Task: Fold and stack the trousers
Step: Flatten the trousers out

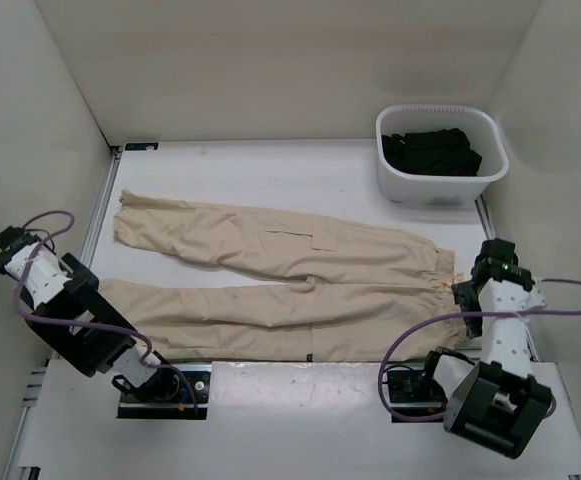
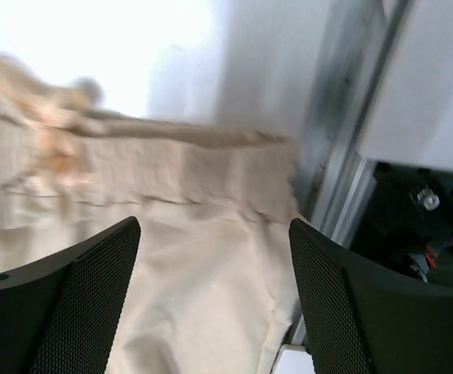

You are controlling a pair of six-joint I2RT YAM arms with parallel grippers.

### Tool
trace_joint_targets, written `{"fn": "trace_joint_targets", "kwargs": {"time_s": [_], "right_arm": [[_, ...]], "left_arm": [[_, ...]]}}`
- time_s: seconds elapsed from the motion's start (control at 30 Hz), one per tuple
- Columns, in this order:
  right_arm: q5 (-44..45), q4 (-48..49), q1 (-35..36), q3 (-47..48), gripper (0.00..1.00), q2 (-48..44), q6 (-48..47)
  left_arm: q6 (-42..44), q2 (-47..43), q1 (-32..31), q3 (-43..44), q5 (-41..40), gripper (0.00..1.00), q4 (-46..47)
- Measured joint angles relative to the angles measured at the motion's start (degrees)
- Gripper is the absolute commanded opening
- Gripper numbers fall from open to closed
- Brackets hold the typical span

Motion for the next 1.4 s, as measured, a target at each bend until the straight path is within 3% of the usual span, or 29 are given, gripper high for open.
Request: {"fn": "trace_joint_targets", "kwargs": {"time_s": [0.2, 0.43, 0.57, 0.63, 0.67, 0.73, 0.77, 0.83, 0.9, 0.93, 1.03, 1.13, 1.17, 1.3, 1.4], "right_arm": [[3.0, 0.9, 4.4, 15.8, 0.82, 9.6, -6.5], [-1.9, 8.8, 7.3, 25.5, 0.80, 19.8, -15.1], [-4.8, 13.2, 9.0, 29.2, 0.73, 30.0, -16.9], [-5.6, 15.1, 9.8, 30.1, 0.65, 34.0, -16.9], [-6.2, 15.9, 10.3, 30.3, 0.61, 35.7, -16.8], [-6.9, 17.1, 11.0, 30.4, 0.55, 38.6, -16.2], [-7.2, 17.6, 11.1, 30.4, 0.49, 39.8, -15.7], [-7.5, 18.4, 11.1, 30.3, 0.44, 42.1, -14.9], [-7.5, 18.4, 11.1, 30.3, 0.42, 44.3, -14.1], [-7.3, 18.3, 11.1, 30.2, 0.42, 45.4, -13.8], [-6.8, 17.9, 11.1, 29.7, 0.41, 48.3, -13.2], [-6.2, 17.7, 11.1, 29.1, 0.41, 48.8, -12.7], [-6.0, 17.6, 11.1, 29.1, 0.41, 48.8, -12.7], [-6.0, 16.7, 11.1, 29.9, 0.48, 48.8, -14.6], [-5.6, 13.5, 11.1, 34.3, 0.53, 48.8, -16.3]], "left_arm": [[0.0, 5.5, -12.2, 14.5, 5.4, 1.00, -0.7], [0.0, 28.4, -22.8, 30.9, 8.3, 1.00, 3.4], [0.0, 38.2, -27.7, 32.4, 4.2, 1.00, 5.8], [-0.1, 39.7, -29.5, 32.8, 1.2, 0.87, 5.9], [-0.1, 39.4, -30.3, 32.6, -0.9, 0.70, 7.0], [-0.4, 39.0, -31.1, 31.4, -3.5, 0.55, 9.4], [-0.3, 38.1, -31.4, 29.8, -4.9, 0.41, 10.9], [-0.3, 36.1, -31.5, 25.8, -7.9, 0.34, 13.7], [-0.1, 33.6, -31.5, 21.4, -10.7, 0.34, 16.3], [0.0, 32.3, -31.4, 19.1, -12.0, 0.42, 17.4], [0.2, 28.4, -30.9, 13.2, -15.2, 0.49, 19.2], [0.5, 25.9, -29.9, 10.0, -17.1, 0.68, 19.1], [0.4, 25.4, -29.6, 9.7, -17.5, 0.78, 19.0], [0.2, 24.9, -28.6, 11.1, -17.1, 0.85, 15.2], [0.2, 25.2, -28.6, 18.1, -15.5, 0.93, 9.9]]}}
